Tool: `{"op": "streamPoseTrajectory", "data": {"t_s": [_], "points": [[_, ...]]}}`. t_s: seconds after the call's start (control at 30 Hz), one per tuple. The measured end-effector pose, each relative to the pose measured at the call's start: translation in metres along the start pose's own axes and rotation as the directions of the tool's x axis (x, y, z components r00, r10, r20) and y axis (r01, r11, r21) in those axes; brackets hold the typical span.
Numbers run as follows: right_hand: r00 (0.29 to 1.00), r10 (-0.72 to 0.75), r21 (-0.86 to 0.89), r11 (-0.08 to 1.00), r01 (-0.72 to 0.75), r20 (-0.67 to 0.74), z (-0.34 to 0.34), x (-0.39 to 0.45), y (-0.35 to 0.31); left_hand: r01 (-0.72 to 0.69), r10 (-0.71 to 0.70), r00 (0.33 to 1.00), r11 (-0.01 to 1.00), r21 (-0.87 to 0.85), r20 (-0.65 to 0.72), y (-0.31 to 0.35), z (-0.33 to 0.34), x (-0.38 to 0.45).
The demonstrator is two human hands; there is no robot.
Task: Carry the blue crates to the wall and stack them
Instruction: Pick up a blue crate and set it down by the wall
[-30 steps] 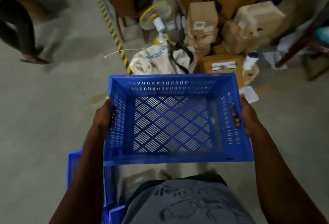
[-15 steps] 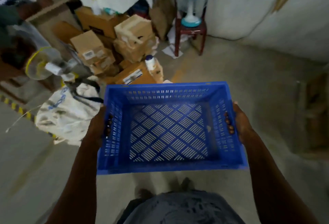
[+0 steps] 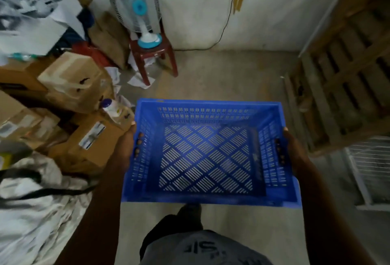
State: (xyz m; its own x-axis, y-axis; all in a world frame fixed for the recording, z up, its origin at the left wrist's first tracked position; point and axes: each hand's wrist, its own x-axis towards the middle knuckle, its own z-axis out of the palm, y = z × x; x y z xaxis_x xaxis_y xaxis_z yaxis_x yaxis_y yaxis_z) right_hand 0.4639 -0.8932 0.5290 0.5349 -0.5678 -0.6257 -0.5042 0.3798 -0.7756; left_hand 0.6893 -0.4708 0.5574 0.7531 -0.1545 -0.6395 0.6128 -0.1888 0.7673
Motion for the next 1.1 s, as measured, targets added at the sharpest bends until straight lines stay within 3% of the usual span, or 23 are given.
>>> {"op": "streamPoseTrajectory", "data": {"t_s": [0.23, 0.6, 0.83, 0.93, 1.1], "points": [[0.995, -0.003, 0.089, 0.996, 0.013, -0.105, 0.017, 0.076, -0.066, -0.088, 0.088, 0.996, 0.979, 0.187, 0.006, 0.095, 0.060, 0.120], [0.989, 0.050, 0.123, 0.992, -0.033, -0.139, 0.030, 0.229, -0.182, -0.069, 0.057, 0.997, 0.962, 0.265, 0.054, 0.239, 0.163, 0.288], [0.999, 0.030, 0.098, 0.995, -0.026, -0.043, 0.023, 0.376, -0.287, 0.033, -0.025, 0.998, 0.991, 0.128, -0.065, 0.304, 0.239, 0.395], [0.999, 0.013, 0.119, 0.993, -0.017, 0.035, 0.016, 0.429, -0.342, 0.017, -0.014, 0.999, 0.997, 0.073, -0.047, 0.339, 0.268, 0.426], [1.000, -0.013, 0.070, 0.997, 0.013, 0.002, 0.015, 0.504, -0.430, 0.036, -0.034, 0.998, 0.999, 0.033, -0.048, 0.395, 0.309, 0.482]]}}
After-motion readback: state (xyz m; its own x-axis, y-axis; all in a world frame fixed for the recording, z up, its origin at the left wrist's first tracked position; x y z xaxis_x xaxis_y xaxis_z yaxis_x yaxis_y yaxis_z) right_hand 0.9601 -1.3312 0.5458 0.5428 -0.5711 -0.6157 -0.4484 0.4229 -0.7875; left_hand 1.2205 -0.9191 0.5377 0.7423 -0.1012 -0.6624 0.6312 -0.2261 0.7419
